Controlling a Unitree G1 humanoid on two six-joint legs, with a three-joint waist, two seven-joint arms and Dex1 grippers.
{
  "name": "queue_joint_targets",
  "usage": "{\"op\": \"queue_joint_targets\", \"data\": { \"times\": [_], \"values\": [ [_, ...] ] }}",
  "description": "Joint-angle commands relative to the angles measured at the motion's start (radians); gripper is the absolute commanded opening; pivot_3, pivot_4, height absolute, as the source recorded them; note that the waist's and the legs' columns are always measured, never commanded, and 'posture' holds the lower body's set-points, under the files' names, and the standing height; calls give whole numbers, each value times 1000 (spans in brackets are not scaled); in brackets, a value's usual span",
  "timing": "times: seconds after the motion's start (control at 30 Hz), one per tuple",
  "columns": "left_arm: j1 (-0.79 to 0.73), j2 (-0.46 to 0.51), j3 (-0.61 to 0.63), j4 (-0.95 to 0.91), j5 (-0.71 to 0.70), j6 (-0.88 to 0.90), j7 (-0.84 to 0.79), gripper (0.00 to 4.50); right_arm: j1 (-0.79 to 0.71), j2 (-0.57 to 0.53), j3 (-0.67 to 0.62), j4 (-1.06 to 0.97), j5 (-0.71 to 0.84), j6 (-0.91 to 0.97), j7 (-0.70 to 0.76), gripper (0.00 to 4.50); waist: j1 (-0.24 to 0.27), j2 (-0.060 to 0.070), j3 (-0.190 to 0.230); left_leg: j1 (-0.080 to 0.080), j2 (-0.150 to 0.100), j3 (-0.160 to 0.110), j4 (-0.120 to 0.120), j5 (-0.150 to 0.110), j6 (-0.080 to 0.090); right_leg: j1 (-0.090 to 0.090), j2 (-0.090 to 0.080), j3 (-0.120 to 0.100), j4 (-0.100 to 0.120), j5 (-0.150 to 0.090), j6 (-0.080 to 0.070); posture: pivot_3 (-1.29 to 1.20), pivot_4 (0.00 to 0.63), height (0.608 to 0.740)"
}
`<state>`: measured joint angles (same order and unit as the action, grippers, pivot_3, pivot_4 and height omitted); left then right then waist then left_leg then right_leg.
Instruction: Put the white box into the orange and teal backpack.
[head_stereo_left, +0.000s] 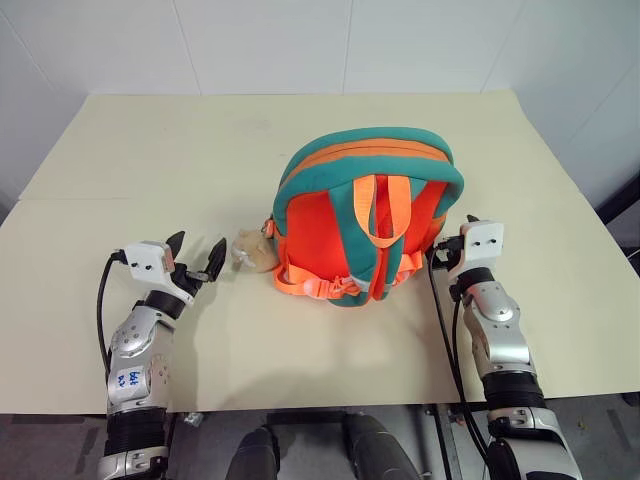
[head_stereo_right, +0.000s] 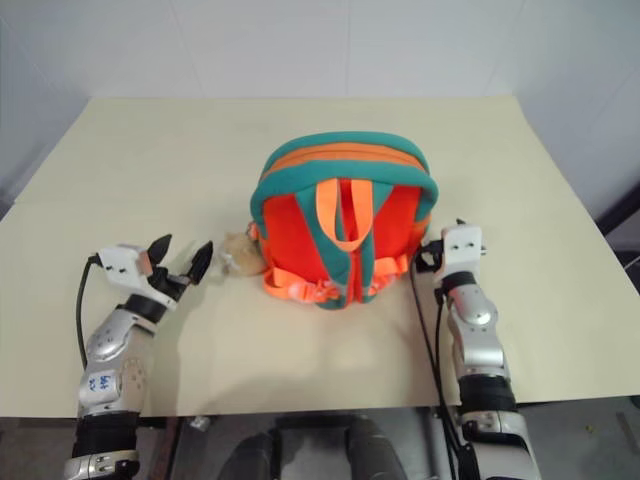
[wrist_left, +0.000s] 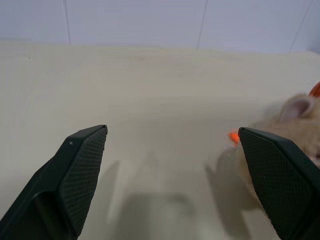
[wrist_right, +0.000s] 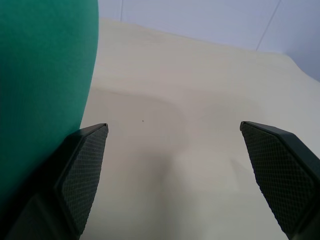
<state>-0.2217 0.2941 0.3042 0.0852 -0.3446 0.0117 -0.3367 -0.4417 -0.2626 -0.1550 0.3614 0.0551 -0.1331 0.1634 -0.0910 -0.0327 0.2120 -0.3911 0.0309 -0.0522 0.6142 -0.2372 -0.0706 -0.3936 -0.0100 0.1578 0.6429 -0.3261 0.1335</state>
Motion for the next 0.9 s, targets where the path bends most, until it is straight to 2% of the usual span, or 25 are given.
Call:
{"op": "queue_joint_targets", "data": {
  "times": [0.03, 0.47, 0.9],
  "values": [
    [-1, -7, 10, -52, 3, -31, 22, 4483, -30, 4, 17, 2, -8, -37, 5, 4500, 0, 0, 0, 0, 0, 0, 0, 0, 0, 0, 0, 0, 0, 0, 0, 0, 150, 740],
    [69, -26, -3, -121, -8, -17, 22, 4483, -2, 30, 23, -2, -12, -66, -24, 4500, -11, 0, 0, 0, 0, 0, -1, 0, 0, 0, 0, 0, -1, 0, 0, 0, 150, 740],
    [70, -22, 3, -112, 9, -33, 54, 4483, -16, 18, 26, 12, -24, -77, -28, 4500, -17, 0, 0, 0, 0, 0, -1, 0, 0, 0, 0, 0, -1, 0, 0, 0, 150, 740]
  ]
}}
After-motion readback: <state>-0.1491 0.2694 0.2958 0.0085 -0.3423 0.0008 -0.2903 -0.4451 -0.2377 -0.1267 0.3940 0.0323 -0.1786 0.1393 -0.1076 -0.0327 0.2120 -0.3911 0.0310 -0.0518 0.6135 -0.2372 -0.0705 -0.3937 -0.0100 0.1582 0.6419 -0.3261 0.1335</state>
